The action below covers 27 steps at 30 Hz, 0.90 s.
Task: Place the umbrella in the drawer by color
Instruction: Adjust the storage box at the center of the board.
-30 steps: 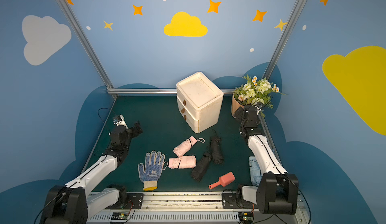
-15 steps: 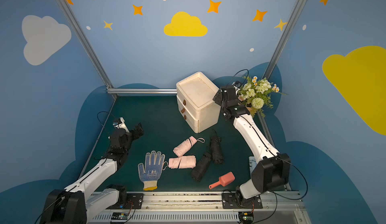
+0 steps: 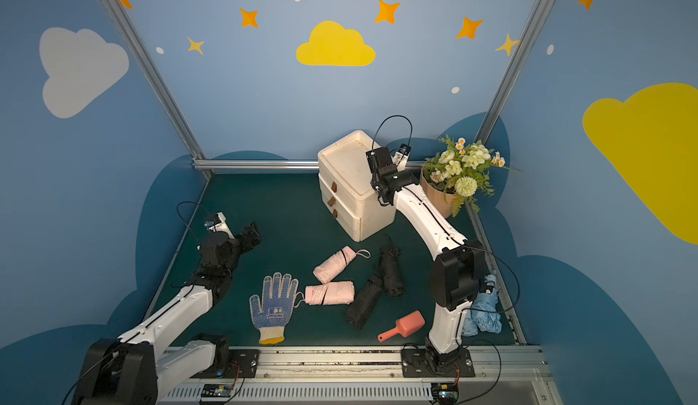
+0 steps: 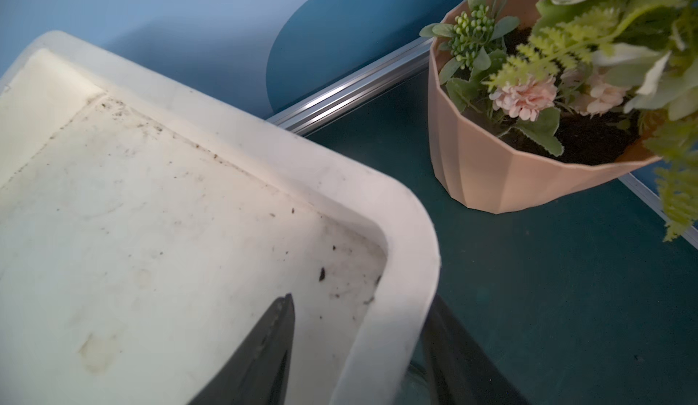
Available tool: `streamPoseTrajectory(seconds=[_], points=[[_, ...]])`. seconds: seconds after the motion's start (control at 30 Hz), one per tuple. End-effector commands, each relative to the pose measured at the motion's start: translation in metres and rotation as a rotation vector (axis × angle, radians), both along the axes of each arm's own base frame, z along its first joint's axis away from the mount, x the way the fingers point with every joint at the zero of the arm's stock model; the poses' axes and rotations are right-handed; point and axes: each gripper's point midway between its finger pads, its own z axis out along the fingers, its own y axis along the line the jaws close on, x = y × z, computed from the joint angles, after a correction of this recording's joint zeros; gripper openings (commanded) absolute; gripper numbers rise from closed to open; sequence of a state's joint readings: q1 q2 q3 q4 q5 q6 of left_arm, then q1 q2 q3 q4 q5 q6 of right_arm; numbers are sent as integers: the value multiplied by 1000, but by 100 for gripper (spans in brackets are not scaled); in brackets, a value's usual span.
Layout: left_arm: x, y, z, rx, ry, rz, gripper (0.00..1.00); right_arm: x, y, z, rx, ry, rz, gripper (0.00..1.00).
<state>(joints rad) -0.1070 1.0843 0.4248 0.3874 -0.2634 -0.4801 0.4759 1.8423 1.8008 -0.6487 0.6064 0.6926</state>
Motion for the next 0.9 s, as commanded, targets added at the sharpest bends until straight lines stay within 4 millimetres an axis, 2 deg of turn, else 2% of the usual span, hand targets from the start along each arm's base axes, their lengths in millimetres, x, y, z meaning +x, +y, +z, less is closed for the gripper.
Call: streamPoseTrajectory(seconds=[0.0, 0.23, 0.4, 0.53, 0.67, 0.8, 0.87], points=[[5, -4, 7, -23, -7, -12, 100, 3, 26, 3, -47, 6, 188, 54], [8, -24, 16, -87, 19, -100, 100, 10, 91, 4, -36, -23, 602, 42], [13, -51, 36, -197, 20, -185, 100, 13, 112, -4, -79, 8, 745, 40], [22, -73, 79, -256, -14, -245, 99, 16, 120, -5, -96, -15, 800, 45], [38, -99, 132, -191, -83, -309, 99, 19, 130, 6, -114, -64, 859, 55], [73, -108, 160, -111, -76, -309, 98, 16, 129, 37, -146, -103, 864, 63], [93, -113, 163, -70, -53, -315, 98, 7, 127, 56, -170, -122, 868, 65]])
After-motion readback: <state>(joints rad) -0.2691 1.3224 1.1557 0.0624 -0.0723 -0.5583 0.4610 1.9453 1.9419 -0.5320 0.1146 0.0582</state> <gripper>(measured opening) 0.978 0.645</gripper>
